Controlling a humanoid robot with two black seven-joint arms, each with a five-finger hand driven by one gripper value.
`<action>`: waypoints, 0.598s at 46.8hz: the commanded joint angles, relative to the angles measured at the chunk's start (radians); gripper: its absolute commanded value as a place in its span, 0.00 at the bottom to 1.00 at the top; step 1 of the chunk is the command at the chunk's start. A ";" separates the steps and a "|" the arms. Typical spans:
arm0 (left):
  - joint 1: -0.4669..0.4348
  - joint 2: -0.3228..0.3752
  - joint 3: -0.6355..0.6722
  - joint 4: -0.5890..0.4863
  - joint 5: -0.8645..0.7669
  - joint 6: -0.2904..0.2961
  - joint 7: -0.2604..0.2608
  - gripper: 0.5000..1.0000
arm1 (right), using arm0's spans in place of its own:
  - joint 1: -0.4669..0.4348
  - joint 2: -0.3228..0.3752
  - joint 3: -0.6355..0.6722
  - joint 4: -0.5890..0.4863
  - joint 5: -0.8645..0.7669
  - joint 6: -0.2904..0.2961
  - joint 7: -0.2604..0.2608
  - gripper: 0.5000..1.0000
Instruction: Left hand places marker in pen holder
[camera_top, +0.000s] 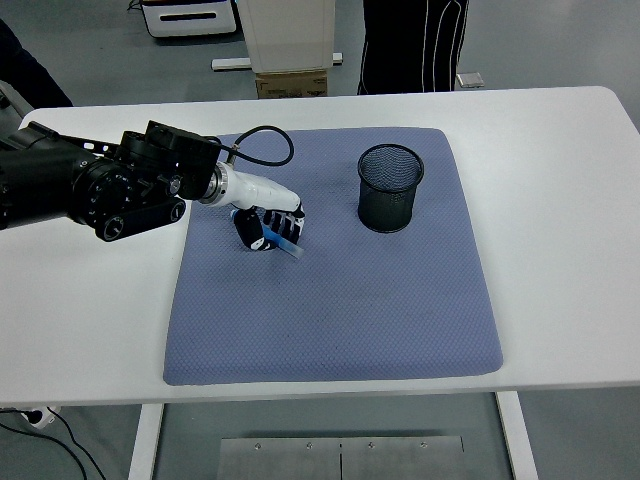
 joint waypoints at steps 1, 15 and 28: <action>-0.002 0.000 0.000 0.000 0.000 -0.002 0.000 0.00 | 0.000 0.000 0.000 0.000 0.000 0.000 0.000 1.00; -0.015 0.002 0.002 0.000 0.000 -0.003 -0.002 0.00 | 0.000 0.000 0.000 0.000 0.000 0.000 0.000 1.00; -0.054 0.008 -0.012 0.000 -0.017 -0.020 -0.030 0.00 | 0.000 0.000 0.000 0.000 0.000 0.000 0.000 1.00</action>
